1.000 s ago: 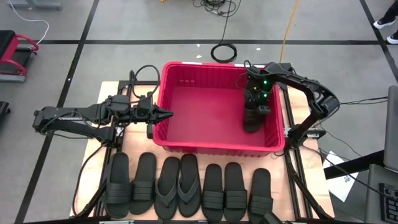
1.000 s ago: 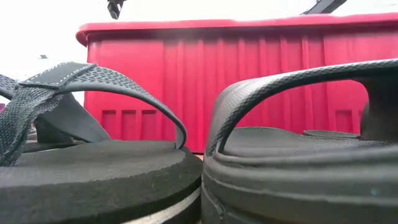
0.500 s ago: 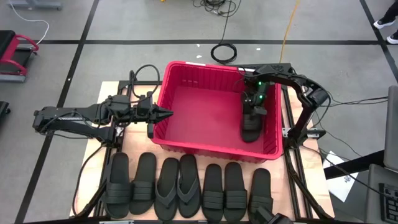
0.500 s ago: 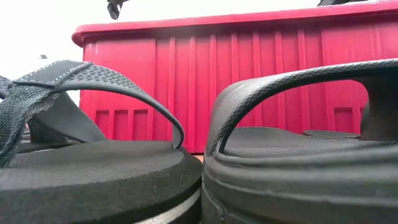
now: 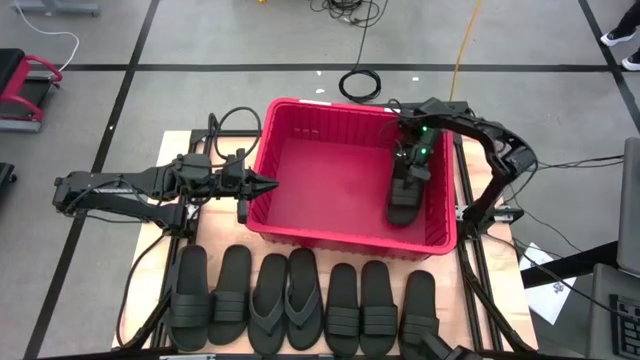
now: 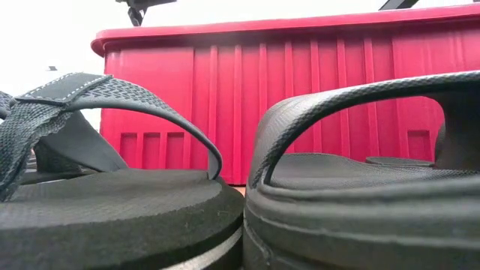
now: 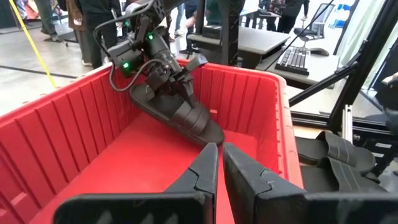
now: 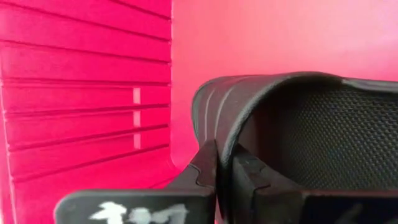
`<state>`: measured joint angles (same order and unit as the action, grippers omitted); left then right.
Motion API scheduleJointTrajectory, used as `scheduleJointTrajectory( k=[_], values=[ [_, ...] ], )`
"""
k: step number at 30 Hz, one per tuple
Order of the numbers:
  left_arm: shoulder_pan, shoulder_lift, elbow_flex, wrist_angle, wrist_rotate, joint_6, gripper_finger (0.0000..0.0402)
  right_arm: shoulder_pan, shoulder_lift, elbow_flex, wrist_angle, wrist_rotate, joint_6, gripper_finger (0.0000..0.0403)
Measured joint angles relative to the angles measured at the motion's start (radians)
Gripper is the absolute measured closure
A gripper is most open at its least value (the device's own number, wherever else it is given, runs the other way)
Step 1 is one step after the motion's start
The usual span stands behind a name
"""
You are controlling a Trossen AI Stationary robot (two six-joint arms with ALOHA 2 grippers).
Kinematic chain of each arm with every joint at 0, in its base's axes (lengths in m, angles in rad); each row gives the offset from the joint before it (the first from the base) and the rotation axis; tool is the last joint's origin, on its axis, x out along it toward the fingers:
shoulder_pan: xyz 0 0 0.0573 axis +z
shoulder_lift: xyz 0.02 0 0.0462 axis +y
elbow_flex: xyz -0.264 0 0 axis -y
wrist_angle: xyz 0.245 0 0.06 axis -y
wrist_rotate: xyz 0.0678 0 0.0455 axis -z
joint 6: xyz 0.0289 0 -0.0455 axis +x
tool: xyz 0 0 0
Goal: Pick and place slides into bin
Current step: Put the slide into the bin
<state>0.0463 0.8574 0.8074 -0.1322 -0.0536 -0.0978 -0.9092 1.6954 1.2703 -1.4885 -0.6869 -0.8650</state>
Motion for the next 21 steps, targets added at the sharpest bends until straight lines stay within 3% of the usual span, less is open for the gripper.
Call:
scheduleJointTrajectory(
  k=[5, 9, 13, 21],
  values=[
    [0.0, 0.0, 0.0, 0.0, 0.0, 0.015, 0.0376, 0.006, -0.024, 0.006, -0.05, -0.108, 0.013, 0.0399],
    [0.0, 0.0, 0.0, 0.0, 0.0, 0.016, 0.0376, 0.047, -0.024, -0.009, -0.062, -0.074, 0.018, 0.0399],
    [0.0, 0.0, 0.0, 0.001, 0.0, 0.018, 0.0376, 0.063, -0.023, -0.038, -0.055, 0.035, 0.016, 0.0399],
    [0.0, 0.0, 0.0, 0.001, 0.001, 0.018, 0.0376, 0.025, -0.024, -0.105, 0.026, 0.059, 0.042, 0.0399]
  ],
)
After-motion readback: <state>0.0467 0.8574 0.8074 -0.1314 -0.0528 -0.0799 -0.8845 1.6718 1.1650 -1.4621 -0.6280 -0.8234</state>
